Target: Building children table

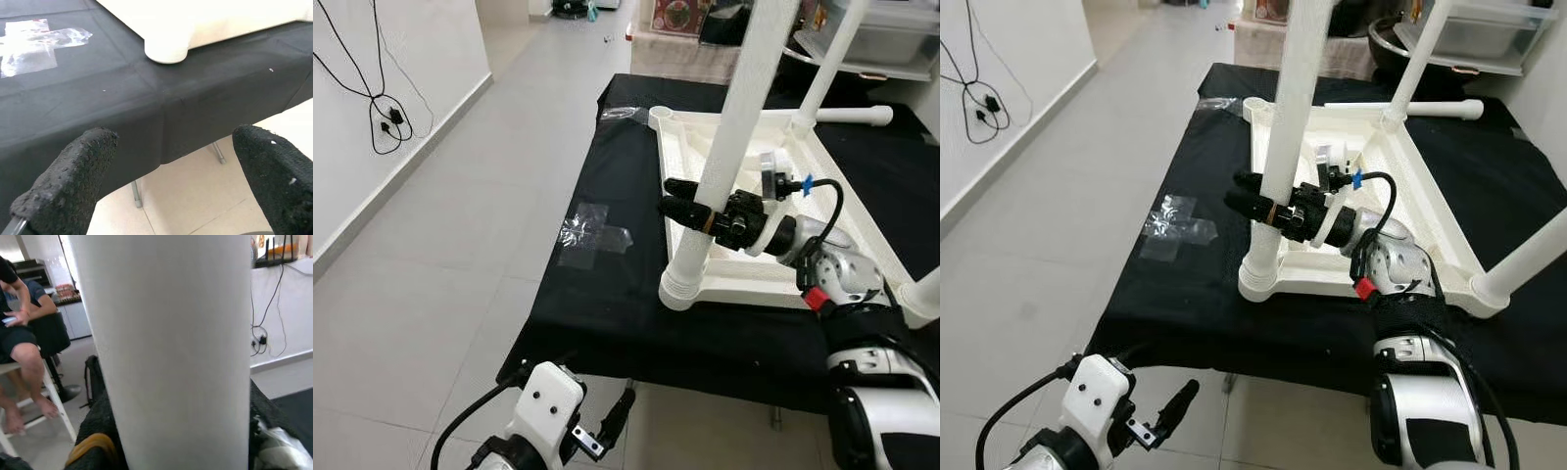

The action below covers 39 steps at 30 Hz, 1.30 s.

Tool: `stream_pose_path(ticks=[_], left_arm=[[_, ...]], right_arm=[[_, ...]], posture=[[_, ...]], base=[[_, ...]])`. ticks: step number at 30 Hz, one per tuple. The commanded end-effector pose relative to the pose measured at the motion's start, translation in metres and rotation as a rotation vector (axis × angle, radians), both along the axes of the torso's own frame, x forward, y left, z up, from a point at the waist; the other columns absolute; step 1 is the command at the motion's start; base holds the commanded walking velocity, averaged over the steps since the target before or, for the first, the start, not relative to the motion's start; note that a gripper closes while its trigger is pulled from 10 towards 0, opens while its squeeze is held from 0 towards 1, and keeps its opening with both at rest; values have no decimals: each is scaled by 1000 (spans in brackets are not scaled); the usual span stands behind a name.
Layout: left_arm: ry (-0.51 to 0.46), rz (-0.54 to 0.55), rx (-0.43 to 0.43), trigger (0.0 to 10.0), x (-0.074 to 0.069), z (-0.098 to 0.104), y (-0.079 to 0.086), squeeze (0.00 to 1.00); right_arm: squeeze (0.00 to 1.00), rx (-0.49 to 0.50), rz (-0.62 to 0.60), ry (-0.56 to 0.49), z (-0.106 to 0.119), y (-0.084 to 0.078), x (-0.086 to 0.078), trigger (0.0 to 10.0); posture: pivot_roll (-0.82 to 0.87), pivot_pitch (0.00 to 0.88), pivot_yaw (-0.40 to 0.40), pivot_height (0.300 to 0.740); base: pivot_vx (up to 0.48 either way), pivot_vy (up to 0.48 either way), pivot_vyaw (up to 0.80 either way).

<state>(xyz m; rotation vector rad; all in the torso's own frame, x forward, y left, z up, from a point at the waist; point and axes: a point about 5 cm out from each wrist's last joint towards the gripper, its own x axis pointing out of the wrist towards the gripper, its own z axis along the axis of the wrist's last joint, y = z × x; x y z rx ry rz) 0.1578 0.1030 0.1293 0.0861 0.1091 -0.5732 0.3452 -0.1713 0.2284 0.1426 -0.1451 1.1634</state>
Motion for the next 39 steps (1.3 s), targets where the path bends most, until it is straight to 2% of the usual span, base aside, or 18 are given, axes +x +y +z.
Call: stream_pose_path(ticks=[1, 3, 6, 7, 8, 9, 11, 14, 15, 16, 23, 29, 30, 32, 33, 35, 36, 39], left_arm=[[12, -14, 1, 10000, -1, -4, 0, 0], [13, -17, -1, 10000, -1, -4, 0, 0], [9, -22, 2, 10000, 2, -4, 0, 0], [9, -22, 2, 10000, 2, -4, 0, 0], [7, -24, 3, 10000, 4, -4, 1, 0], [7, -25, 3, 10000, 5, -4, 1, 0], [7, -26, 3, 10000, 6, -5, 1, 0], [6, -18, 1, 10000, 8, -4, 2, 0], [6, -18, 1, 10000, 8, -4, 2, 0], [4, -14, 3, 10000, 9, -4, 3, 0], [0, -11, 5, 10000, 9, -3, 4, 0], [0, -13, 2, 10000, 9, -3, 4, 0], [-1, -12, 2, 10000, 9, -3, 4, 0], [-1, -12, 1, 10000, 9, -3, 3, 0], [0, -12, 2, 10000, 9, -3, 3, 0], [0, -12, 1, 10000, 9, -3, 3, 0], [1, -12, 1, 10000, 9, -3, 3, 0], [2, -12, -3, 10000, 10, -2, 2, 0]], right_arm=[[0, 24, -75, 42, -14, 3, -7, 0], [0, 17, -113, 48, -17, 2, -9, 0], [0, 14, -355, 43, -22, -3, -12, 0], [0, 14, -355, 43, -22, -3, -12, 0], [0, -24, -650, 38, -31, -7, -18, 0], [0, -50, -749, 22, -34, -8, -22, 0], [0, -67, -797, 9, -35, -8, -23, 0], [0, -96, -1077, 26, -44, -8, -36, 0], [0, -96, -1077, 26, -44, -8, -36, 0], [0, -98, -1184, 34, -46, -9, -41, 0], [0, -63, -1508, 108, -48, -4, -58, 0], [0, -59, -1614, 147, -42, 5, -52, 0], [0, -41, -1603, 142, -40, 8, -49, 1961], [0, -27, -1594, 139, -38, 10, -47, 1961], [0, -26, -1597, 130, -36, 12, -47, 10000], [0, 7, -1572, 133, -34, 16, -46, 10000], [1000, 17, -1528, 107, -32, 19, -45, 10000], [1000, 54, -1450, 104, -31, 24, -43, 10000]], posture=[[144, 65, -93, 740], [144, 65, -93, 740], [130, 71, -81, 740], [130, 71, -81, 740], [122, 73, -82, 740], [121, 74, -81, 740], [121, 74, -81, 740], [124, 81, -77, 740], [124, 81, -77, 740], [125, 87, -78, 740], [128, 87, -77, 740], [125, 97, -80, 740], [127, 98, -82, 740], [127, 98, -82, 740], [127, 98, -82, 740], [124, 103, -82, 740], [124, 107, -81, 740], [118, 111, -84, 740]], base=[[0, 0, 0], [0, 0, 0], [0, 0, 0], [0, 0, 0], [0, 0, 0], [0, 0, 0], [0, 0, 0], [0, 0, 0], [0, 0, 0], [0, 0, 0], [0, 0, 0], [0, 0, 0], [0, 0, 0], [0, 0, 0], [0, 0, 0], [0, 0, 0], [0, 0, 0], [0, 0, 0]])
